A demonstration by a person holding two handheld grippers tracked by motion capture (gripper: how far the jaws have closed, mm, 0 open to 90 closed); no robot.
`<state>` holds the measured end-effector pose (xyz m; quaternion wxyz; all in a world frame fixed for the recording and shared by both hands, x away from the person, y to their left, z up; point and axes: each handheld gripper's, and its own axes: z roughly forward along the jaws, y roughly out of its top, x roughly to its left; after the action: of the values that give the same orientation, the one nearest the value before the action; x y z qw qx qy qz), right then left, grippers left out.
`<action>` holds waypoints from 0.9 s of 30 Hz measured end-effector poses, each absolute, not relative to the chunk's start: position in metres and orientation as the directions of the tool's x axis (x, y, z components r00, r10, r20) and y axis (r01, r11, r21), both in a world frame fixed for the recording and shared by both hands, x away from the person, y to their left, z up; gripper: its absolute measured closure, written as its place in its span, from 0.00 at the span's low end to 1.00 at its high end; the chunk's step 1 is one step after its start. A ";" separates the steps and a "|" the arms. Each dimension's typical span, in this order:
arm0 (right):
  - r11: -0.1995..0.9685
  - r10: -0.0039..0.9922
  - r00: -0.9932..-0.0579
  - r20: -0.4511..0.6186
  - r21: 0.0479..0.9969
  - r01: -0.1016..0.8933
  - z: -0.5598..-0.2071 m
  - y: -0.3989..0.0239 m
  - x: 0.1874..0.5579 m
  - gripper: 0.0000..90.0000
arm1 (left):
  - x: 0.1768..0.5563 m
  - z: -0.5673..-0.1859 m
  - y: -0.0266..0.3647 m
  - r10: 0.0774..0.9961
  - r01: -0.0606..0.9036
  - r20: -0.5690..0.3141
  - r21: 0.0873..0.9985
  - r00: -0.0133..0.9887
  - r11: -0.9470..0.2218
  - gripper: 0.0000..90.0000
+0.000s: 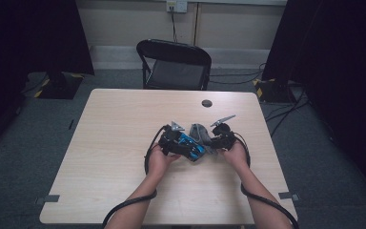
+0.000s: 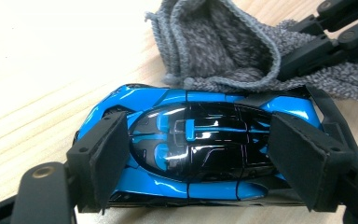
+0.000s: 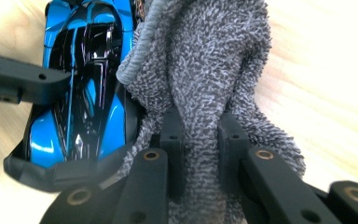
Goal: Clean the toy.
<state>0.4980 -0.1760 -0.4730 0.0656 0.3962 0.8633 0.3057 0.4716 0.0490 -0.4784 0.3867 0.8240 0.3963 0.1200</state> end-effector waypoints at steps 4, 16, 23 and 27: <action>0.500 0.722 -0.680 0.128 0.583 0.640 -0.473 -0.179 0.494 0.85 | 0.472 -0.478 0.049 0.746 0.561 -0.108 0.731 0.657 -0.389 0.23; 0.507 0.717 -0.686 0.121 0.586 0.633 -0.473 -0.189 0.482 0.85 | 0.472 -0.478 0.049 0.744 0.561 -0.109 0.730 0.659 -0.390 0.23; 0.504 0.715 -0.687 0.128 0.587 0.634 -0.473 -0.196 0.476 0.85 | 0.472 -0.478 0.049 0.745 0.561 -0.108 0.730 0.659 -0.390 0.23; 0.506 0.711 -0.690 0.132 0.585 0.633 -0.473 -0.200 0.472 0.85 | 0.471 -0.478 0.048 0.747 0.562 -0.108 0.730 0.656 -0.388 0.23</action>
<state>0.4722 -0.2004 -0.4725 0.0629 0.3885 0.8655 0.3099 0.4715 0.0483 -0.4780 0.3848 0.8245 0.3972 0.1202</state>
